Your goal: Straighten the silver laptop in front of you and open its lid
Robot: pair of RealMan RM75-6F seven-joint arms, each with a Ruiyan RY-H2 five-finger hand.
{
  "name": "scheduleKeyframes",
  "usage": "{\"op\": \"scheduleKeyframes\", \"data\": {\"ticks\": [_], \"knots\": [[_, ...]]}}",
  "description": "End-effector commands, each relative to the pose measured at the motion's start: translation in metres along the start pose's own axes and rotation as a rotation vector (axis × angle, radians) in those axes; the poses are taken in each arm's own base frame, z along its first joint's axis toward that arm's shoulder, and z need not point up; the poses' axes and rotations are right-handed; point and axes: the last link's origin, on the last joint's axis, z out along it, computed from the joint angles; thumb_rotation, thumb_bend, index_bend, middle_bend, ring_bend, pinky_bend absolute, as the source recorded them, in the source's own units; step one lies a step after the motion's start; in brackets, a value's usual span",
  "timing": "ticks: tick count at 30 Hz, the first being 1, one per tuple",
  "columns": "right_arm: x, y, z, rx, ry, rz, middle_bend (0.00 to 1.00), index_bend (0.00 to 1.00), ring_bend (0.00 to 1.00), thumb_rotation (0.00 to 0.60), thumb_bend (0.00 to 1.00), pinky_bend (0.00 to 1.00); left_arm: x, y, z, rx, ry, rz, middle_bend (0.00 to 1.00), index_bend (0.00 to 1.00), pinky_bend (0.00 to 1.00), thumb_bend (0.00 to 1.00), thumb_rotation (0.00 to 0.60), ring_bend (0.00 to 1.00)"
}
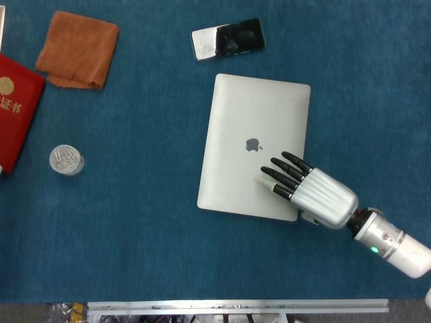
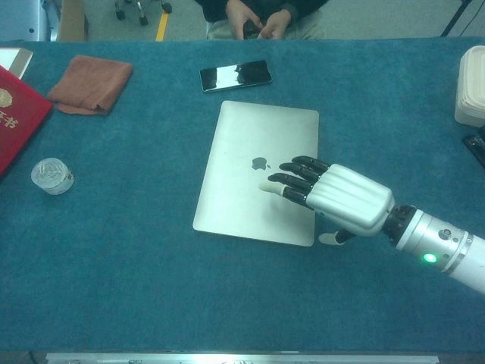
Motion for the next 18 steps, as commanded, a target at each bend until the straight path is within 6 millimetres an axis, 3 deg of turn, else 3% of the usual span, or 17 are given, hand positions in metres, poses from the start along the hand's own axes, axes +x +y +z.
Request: {"op": "scheduleKeyframes", "data": {"ticks": [1,18], "knots": [[0.000,-0.001,0.002,0.001,0.001,-0.002,0.09,0.00,0.00,0.600,0.00,0.08,0.000,-0.001,0.000,0.001,0.001,-0.001,0.00,0.13,0.00,0.14,0.600,0.00],[0.000,-0.014,0.019,0.017,0.020,-0.003,0.09,0.00,0.00,0.600,0.05,0.08,0.002,-0.008,-0.005,0.001,0.022,-0.020,0.00,0.13,0.00,0.14,0.600,0.00]]}}
